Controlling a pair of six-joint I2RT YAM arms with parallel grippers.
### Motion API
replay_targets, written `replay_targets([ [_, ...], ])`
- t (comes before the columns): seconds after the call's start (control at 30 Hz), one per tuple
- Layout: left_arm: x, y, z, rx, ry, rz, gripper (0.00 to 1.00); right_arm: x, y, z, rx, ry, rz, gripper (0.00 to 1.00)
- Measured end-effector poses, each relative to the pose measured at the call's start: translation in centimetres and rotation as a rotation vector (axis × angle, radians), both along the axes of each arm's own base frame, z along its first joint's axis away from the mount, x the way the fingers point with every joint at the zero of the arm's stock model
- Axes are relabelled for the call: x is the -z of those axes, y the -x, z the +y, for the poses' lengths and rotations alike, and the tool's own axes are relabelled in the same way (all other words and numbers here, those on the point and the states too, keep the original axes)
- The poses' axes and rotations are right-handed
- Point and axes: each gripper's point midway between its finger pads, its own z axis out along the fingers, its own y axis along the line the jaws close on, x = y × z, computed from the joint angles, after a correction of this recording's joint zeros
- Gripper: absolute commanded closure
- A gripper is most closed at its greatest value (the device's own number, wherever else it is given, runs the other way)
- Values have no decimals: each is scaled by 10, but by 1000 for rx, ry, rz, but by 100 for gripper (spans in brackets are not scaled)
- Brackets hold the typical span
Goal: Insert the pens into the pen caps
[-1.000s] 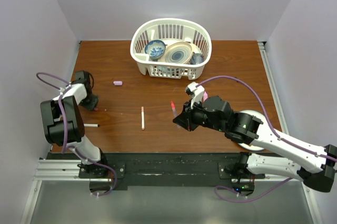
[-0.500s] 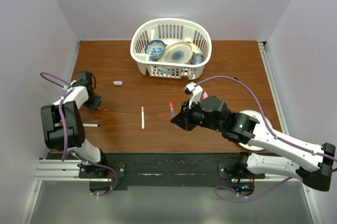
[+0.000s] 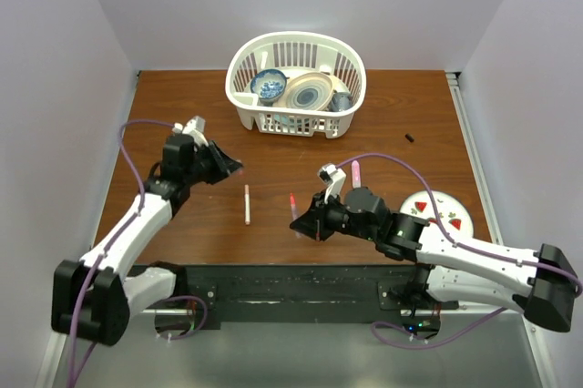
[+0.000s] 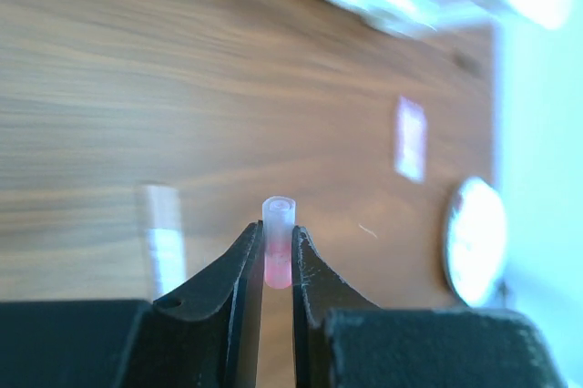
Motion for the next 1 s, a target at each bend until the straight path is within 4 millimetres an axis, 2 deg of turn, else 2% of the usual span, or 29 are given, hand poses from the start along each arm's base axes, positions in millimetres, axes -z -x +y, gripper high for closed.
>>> replay_targets([
  [0.1,-24,25,-37,142,117,-106,100,10,2,7,-6,-51,27,100],
  [0.2,-56,44,-59,230,225,-219,100,15,2,16,-13,-96,41,100],
  [0.37,-110,70,-75,302,378,-410,100,5,-1,35,-32,-180,31,100],
  [0.47,-127,80,-77,319,441,-469,100,3,-2,43,-47,-205,32,100],
  [0.63,-132,89,-78,329,496,-502,100,2,-3,54,-56,-230,38,100],
  [1.0,-127,94,-79,338,514,-515,100,-22,-7,71,-71,-286,13,100],
])
